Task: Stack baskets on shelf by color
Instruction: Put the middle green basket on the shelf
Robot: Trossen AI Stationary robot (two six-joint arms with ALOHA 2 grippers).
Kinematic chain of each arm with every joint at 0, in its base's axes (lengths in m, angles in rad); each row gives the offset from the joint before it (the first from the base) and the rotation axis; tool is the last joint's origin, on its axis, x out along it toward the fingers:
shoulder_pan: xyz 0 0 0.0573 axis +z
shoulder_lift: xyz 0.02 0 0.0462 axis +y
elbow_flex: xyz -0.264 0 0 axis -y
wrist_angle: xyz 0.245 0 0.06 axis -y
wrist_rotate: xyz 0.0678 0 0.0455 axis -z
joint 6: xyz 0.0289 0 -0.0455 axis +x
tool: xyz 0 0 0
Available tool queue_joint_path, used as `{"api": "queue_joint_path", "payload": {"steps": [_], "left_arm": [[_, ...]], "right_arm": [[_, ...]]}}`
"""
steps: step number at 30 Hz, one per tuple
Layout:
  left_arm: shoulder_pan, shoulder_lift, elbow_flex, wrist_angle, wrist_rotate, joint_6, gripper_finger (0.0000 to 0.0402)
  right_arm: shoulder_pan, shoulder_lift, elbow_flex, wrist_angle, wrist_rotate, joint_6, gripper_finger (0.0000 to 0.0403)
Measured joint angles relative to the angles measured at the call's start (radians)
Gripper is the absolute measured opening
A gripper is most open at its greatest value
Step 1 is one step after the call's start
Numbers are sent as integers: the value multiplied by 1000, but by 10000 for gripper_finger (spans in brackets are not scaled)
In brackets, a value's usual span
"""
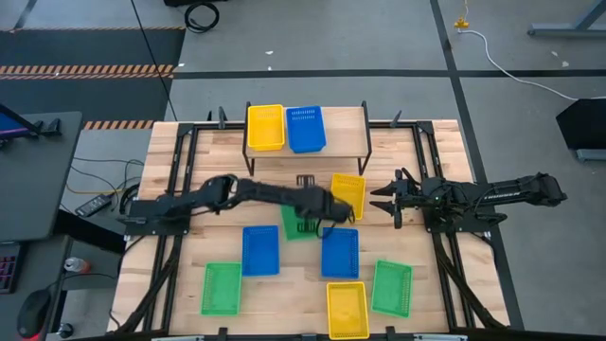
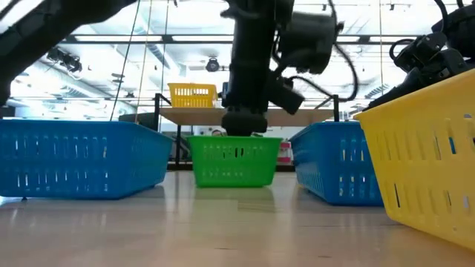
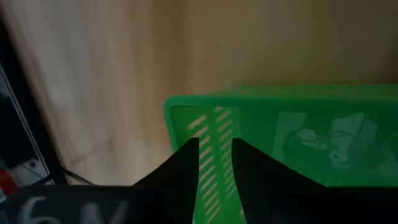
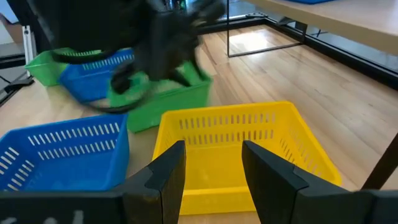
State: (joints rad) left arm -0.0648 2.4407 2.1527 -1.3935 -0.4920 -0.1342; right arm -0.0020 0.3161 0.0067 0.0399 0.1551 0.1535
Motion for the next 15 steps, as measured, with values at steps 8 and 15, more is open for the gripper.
{"api": "queue_joint_path", "payload": {"steps": [8, 15], "left_arm": [[-12, -109, 4, -4, 106, -51, 94], [-105, -183, 4, 13, 212, -225, 87]], "right_arm": [[0, 0, 0, 0, 0, -21, 165], [0, 0, 0, 0, 0, -26, 165]]}}
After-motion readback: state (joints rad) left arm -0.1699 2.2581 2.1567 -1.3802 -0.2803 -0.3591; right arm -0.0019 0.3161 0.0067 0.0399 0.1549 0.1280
